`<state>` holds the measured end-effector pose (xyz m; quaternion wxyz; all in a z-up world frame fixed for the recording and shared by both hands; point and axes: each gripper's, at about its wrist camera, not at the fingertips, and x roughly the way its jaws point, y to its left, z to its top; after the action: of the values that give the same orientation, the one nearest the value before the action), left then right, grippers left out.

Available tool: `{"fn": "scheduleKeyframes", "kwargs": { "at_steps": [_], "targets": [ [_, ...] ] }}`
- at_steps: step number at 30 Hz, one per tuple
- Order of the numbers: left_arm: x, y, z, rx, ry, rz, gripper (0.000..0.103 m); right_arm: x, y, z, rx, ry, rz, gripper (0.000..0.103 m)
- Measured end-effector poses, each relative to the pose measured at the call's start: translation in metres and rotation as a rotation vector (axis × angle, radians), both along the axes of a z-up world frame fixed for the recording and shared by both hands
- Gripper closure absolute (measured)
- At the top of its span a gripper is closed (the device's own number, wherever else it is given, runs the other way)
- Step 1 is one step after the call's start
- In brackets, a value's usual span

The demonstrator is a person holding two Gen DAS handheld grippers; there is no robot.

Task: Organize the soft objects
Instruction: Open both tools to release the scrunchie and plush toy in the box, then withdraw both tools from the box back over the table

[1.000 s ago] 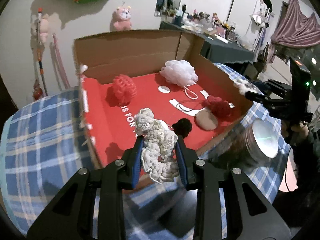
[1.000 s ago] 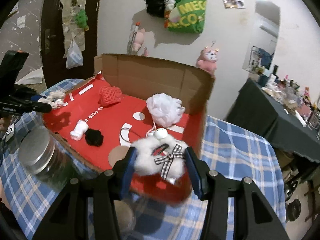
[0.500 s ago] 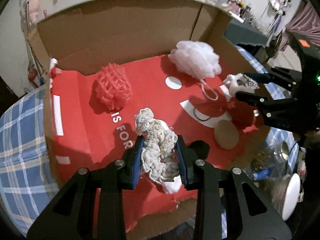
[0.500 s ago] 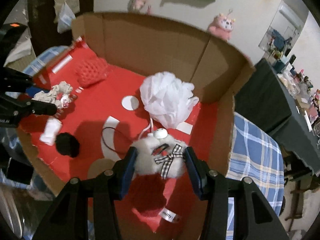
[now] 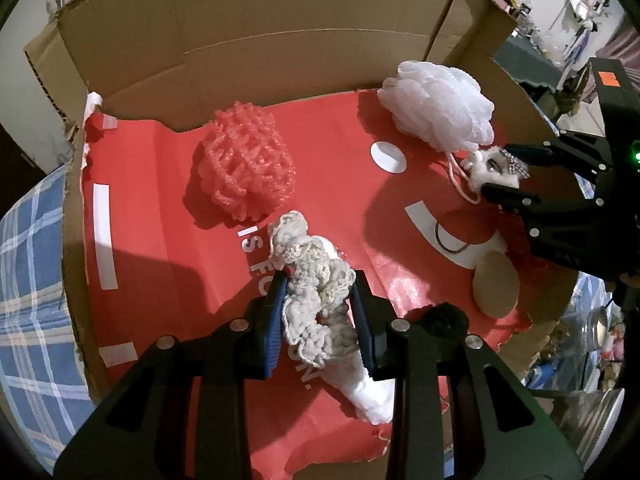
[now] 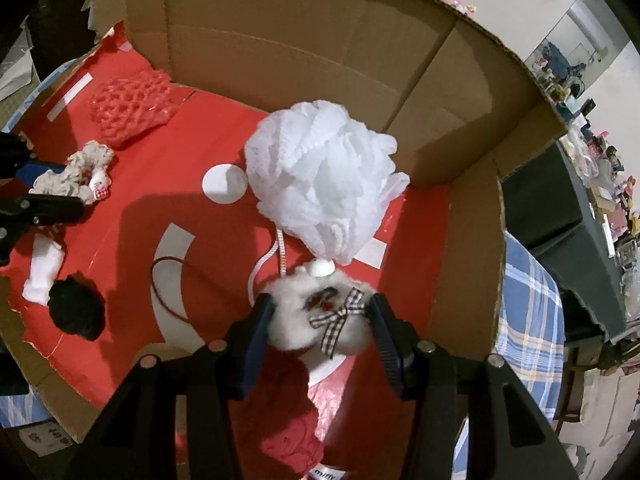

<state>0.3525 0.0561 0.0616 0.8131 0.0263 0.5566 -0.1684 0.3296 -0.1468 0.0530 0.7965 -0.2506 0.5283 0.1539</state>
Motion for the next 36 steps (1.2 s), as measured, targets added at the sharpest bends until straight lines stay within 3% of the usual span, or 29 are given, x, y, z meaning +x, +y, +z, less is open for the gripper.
{"fn": "scheduleKeyframes", "kwargs": {
  "at_steps": [15,16,17,18,20,27,33,36],
  "targets": [
    [0.006,-0.008,-0.01,0.064,-0.007,0.003,0.072,-0.005,0.013,-0.006,-0.039,0.007,0.021,0.049],
    [0.006,-0.008,-0.01,0.069,-0.005,0.005,0.065,-0.004,0.013,-0.006,-0.04,0.006,0.021,0.047],
    [0.005,-0.008,-0.01,0.067,-0.006,0.006,0.043,-0.006,0.014,-0.005,-0.043,0.003,0.023,0.044],
    [0.003,-0.008,-0.008,0.062,-0.012,0.007,0.03,-0.007,0.015,-0.004,-0.046,-0.001,0.027,0.041],
    [-0.004,-0.009,-0.002,0.057,-0.053,-0.001,0.03,-0.012,0.017,0.001,-0.049,-0.02,0.036,0.024],
    [-0.027,-0.009,0.02,0.011,-0.099,0.019,0.03,-0.029,0.013,0.031,0.007,-0.06,0.021,0.024],
    [-0.065,-0.01,0.057,-0.021,-0.211,0.035,0.028,-0.065,-0.001,0.08,0.093,-0.142,0.001,0.012],
    [-0.091,-0.012,0.079,-0.045,-0.285,0.048,0.018,-0.086,-0.014,0.104,0.149,-0.194,-0.021,0.004]
  ]
}}
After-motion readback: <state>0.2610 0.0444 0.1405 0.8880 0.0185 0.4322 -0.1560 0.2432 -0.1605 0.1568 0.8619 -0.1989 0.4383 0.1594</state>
